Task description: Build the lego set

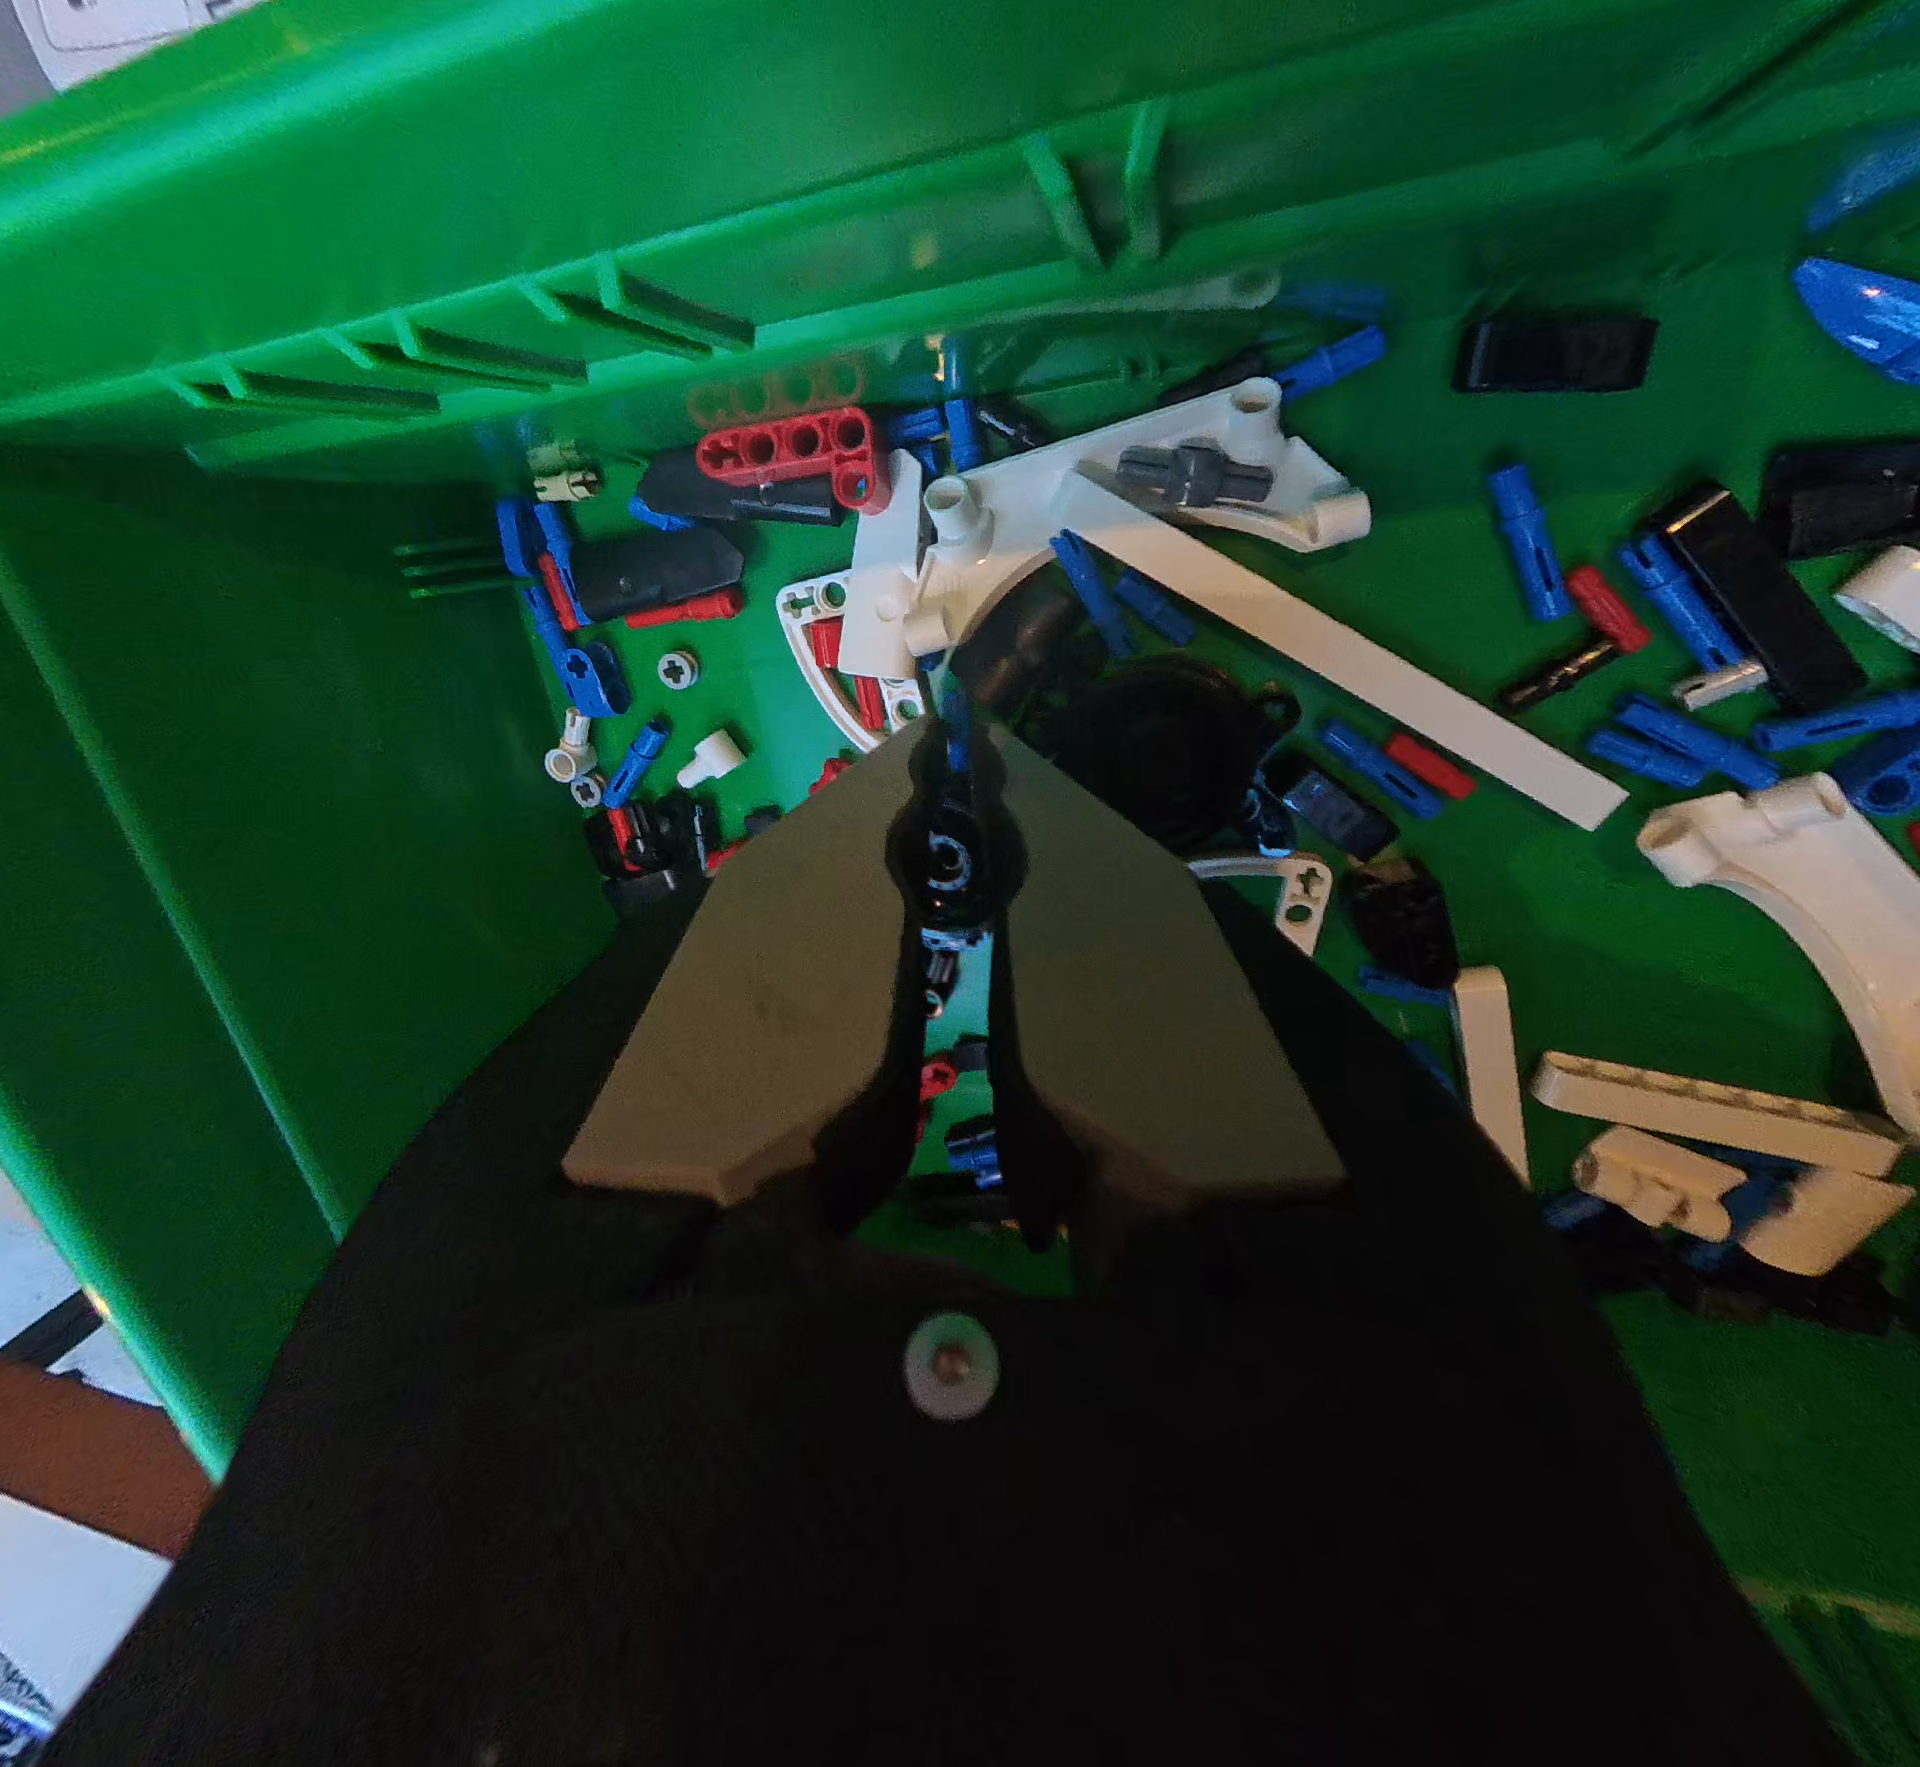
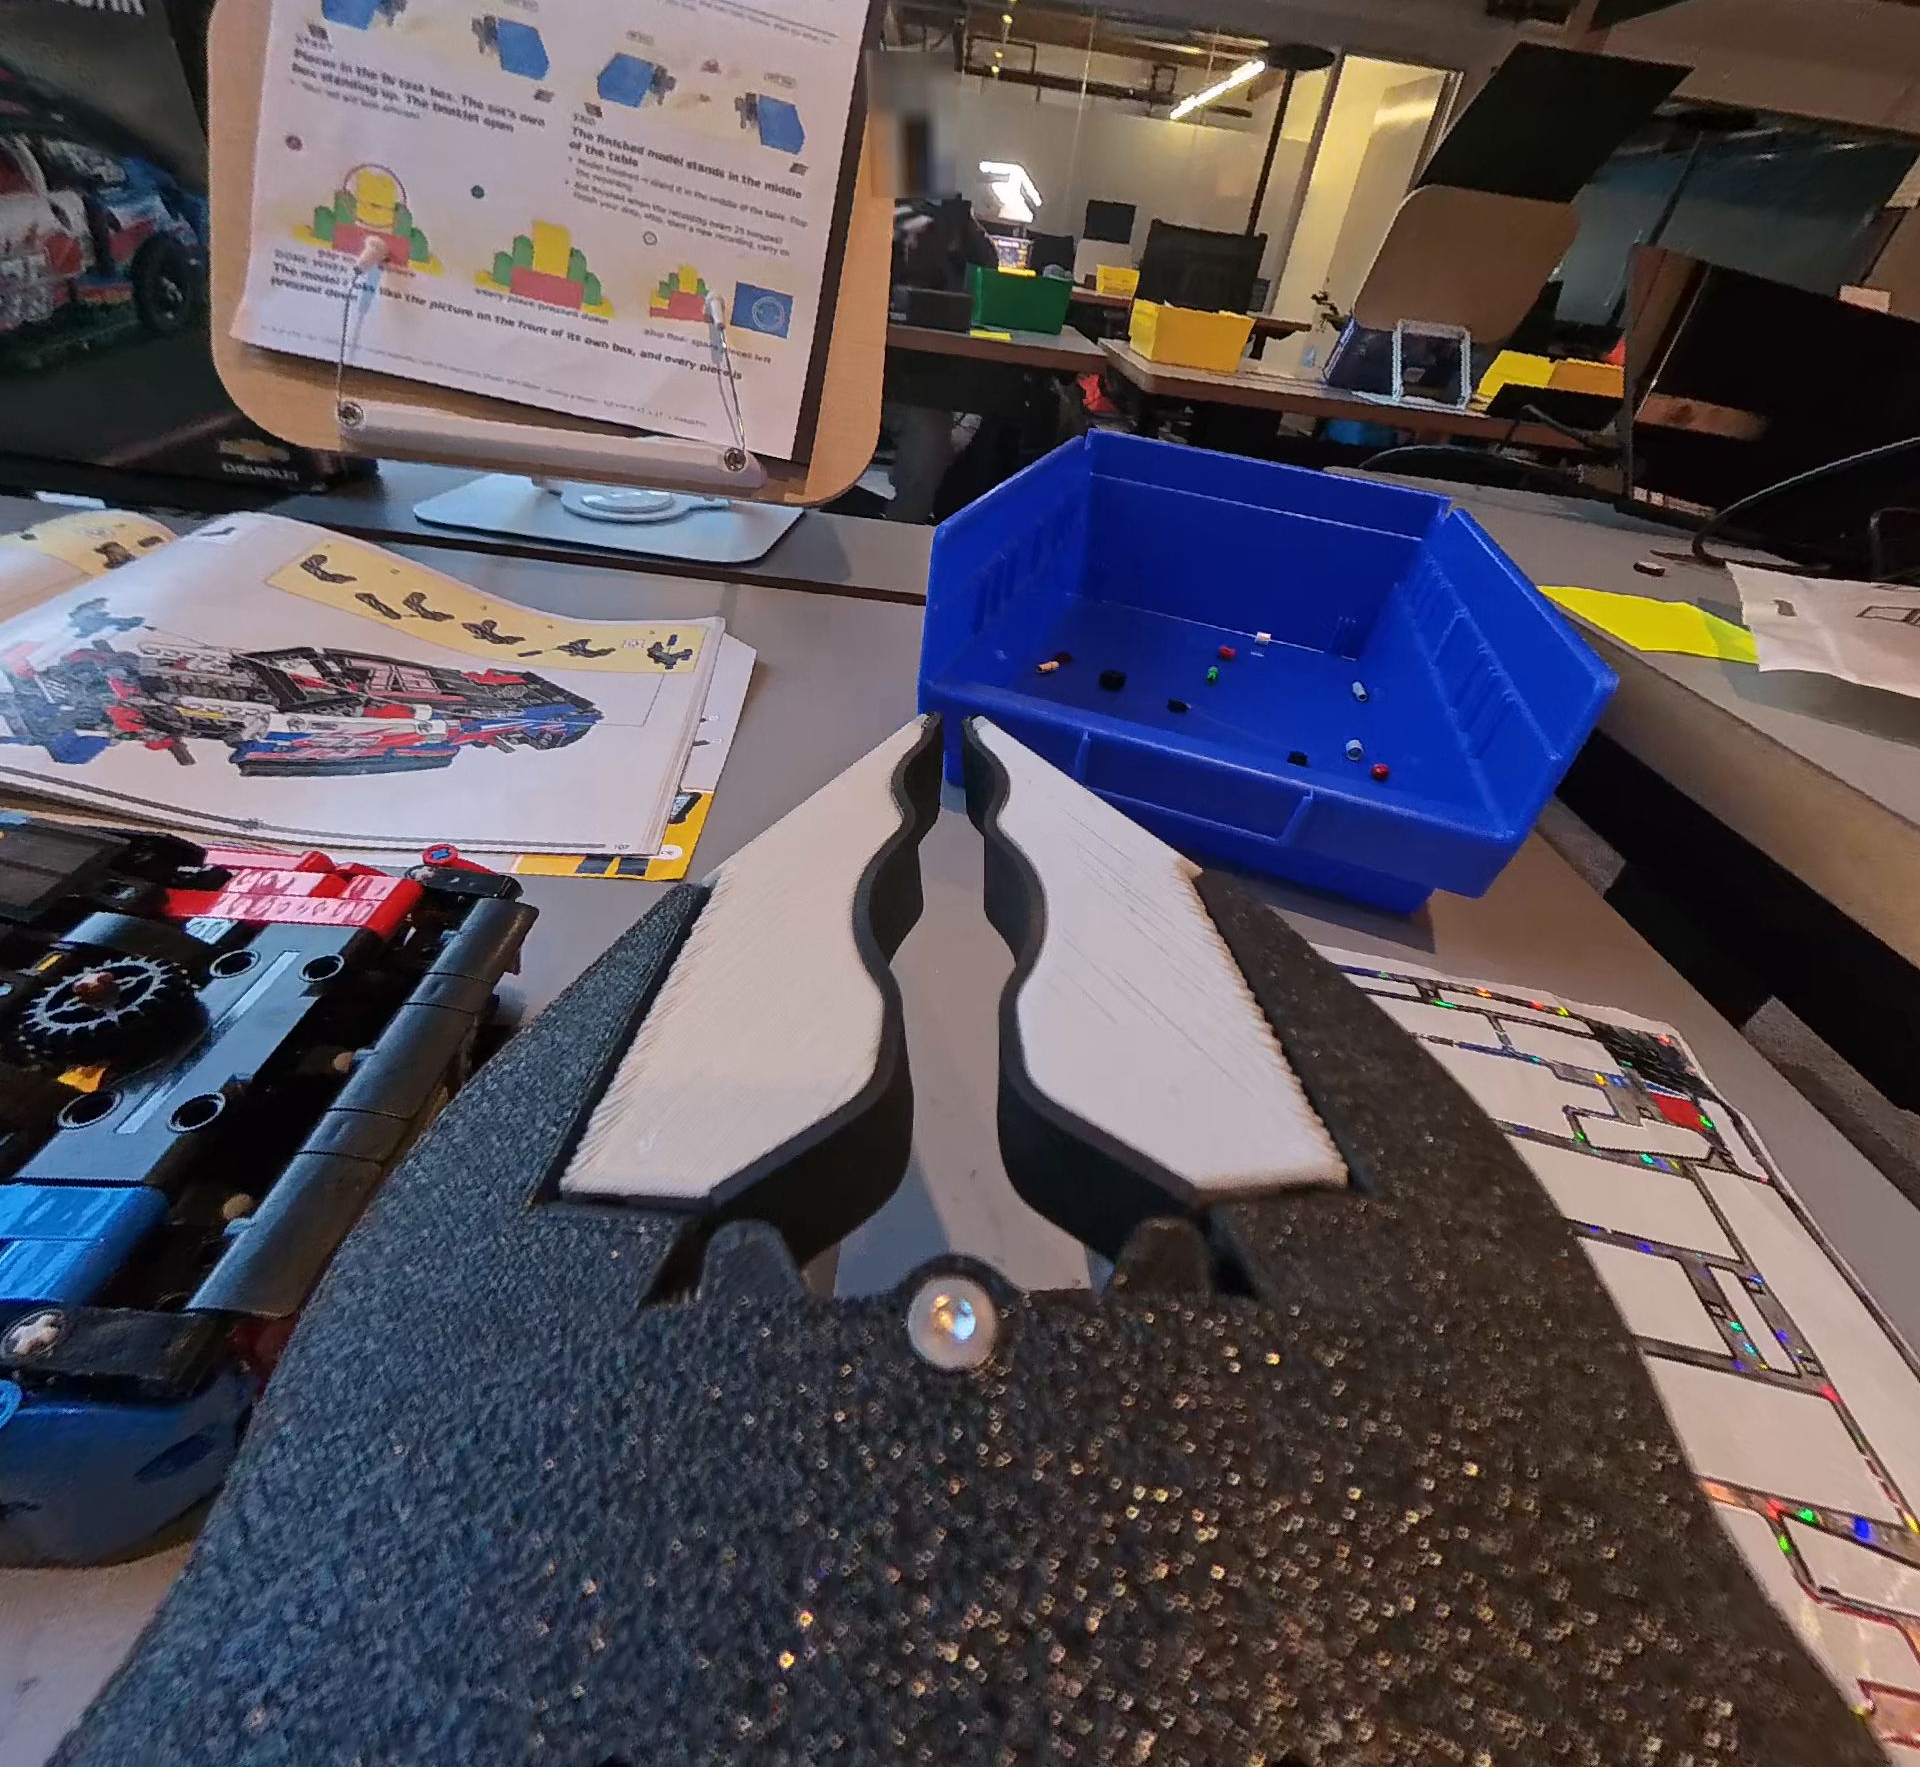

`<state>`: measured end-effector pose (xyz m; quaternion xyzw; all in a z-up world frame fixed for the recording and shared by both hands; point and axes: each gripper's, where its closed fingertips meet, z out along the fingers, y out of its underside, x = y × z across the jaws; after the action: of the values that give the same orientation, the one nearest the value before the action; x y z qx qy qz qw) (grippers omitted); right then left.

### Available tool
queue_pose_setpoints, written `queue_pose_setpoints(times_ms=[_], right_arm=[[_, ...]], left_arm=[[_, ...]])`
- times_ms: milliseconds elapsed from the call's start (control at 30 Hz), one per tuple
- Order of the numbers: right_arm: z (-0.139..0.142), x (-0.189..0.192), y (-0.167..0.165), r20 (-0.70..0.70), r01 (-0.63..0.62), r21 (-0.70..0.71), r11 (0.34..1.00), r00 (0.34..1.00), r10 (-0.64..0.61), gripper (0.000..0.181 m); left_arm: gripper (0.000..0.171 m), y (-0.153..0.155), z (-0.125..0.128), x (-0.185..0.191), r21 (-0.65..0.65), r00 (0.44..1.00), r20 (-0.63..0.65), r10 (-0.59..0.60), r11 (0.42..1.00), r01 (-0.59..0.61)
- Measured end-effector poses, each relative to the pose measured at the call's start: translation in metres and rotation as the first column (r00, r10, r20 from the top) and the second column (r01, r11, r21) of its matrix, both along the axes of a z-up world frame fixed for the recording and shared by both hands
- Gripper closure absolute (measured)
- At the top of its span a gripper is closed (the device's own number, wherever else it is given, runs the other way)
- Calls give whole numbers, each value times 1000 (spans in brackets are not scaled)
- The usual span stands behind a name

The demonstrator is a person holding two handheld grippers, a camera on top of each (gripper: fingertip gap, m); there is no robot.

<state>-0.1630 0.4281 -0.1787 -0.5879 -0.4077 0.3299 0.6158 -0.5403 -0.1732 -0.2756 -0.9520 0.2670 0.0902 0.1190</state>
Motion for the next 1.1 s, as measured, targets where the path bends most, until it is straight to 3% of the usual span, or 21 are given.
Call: queue_pose_setpoints(times_ms=[500, 667, 767, 867, 967, 1033, 1100], right_arm=[[4, 2, -3, -40, -28, -22, 999, 999, 28, 179], [5, 2, -5, -60, -48, -33, 998, 997, 45, 179], [7, 3, -8, -79, -66, -46, 997, 995, 62, 179], [8, 3, -11, -95, -90, -57, 994, 992, 84, 179], [9, 3, -14, -103, -109, -58, 992, 989, 103, 179], [10, 2, -16, -105, -118, -56, 992, 988, 111, 180], [10, 1, -19, -108, -132, -53, 990, 986, 126, 181]], left_arm=[[170, 0, -1, -7, 25, 995, 28, 93, 995, -94], [170, 2, 29, -2, 103, 992, 36, 122, 987, -125], [169, 6, 61, 3, 164, 991, 6, 135, 977, -134], [169, 34, 109, 39, 299, 994, 34, 105, 948, -111], [170, 82, 142, 120, 398, 979, 190, 74, 906, -146], [170, 105, 130, 169, 350, 951, 279, 136, 908, -232], [169, 117, 96, 208, 276, 947, 283, 151, 933, -231]])
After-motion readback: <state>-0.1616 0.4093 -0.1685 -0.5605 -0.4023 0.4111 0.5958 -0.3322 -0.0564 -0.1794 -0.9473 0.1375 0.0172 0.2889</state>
